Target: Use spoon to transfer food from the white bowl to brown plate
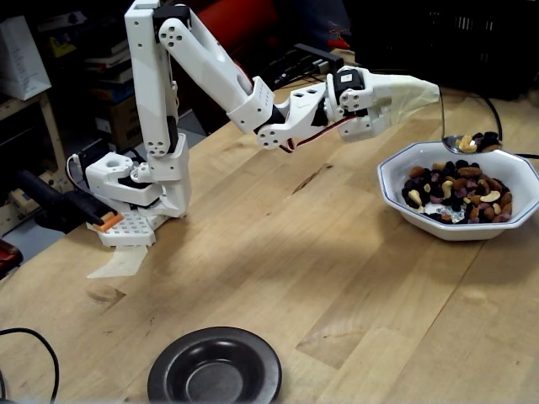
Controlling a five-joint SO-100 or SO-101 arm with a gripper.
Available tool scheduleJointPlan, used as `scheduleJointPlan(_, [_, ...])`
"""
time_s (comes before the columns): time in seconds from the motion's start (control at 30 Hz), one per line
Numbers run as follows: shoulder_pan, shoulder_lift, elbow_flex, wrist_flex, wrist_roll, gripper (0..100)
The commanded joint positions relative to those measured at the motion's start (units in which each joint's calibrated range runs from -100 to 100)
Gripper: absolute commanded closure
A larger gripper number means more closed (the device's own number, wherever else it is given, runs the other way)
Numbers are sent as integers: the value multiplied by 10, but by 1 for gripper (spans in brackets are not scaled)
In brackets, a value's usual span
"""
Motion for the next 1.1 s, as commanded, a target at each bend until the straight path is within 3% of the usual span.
scheduleJointPlan(0.0, [40, -50, -5, 4, -1, 96])
scheduleJointPlan(1.07, [256, -55, 3, 36, 1, 96])
